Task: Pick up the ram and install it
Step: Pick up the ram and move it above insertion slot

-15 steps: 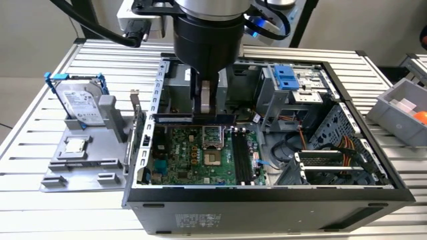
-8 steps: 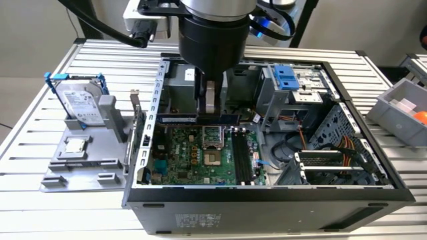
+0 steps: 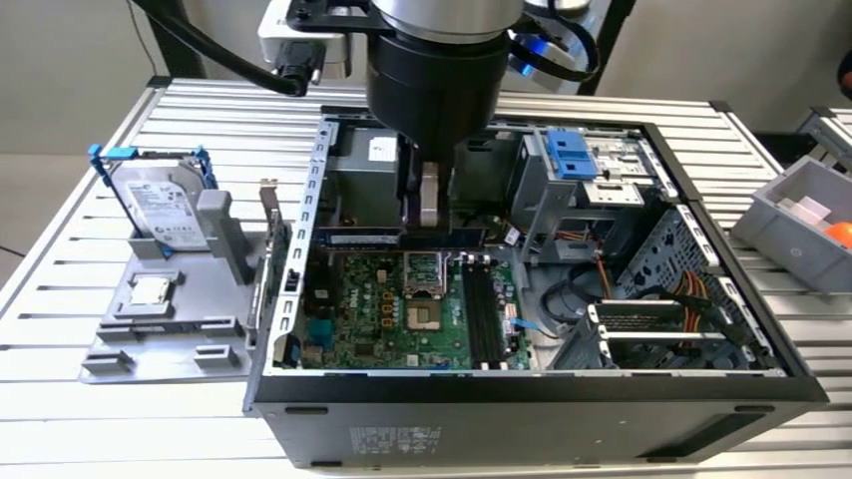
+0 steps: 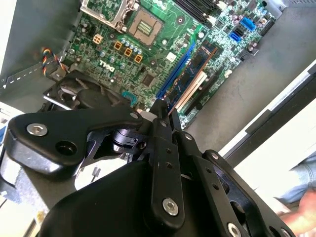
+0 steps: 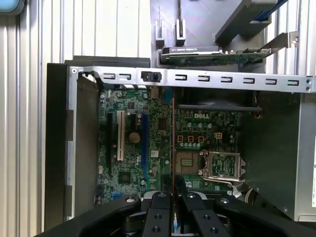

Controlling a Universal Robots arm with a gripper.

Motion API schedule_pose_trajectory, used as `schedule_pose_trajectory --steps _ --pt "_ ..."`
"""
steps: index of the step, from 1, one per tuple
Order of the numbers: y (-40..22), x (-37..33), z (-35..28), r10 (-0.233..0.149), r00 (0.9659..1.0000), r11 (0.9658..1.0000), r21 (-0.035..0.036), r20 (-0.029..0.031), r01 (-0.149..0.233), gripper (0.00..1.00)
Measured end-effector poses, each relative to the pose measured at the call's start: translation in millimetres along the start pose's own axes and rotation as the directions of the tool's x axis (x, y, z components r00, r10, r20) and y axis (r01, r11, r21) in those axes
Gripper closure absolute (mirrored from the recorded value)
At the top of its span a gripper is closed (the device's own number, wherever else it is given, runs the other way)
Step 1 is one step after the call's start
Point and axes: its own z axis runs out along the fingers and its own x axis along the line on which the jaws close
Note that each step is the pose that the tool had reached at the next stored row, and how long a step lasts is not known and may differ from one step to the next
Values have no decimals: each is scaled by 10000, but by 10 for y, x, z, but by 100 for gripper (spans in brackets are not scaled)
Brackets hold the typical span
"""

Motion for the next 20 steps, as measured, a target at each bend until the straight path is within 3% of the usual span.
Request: schedule_pose_trajectory --steps 20 --pt "-129 1 1 0 10000 10000 0 0 0 100"
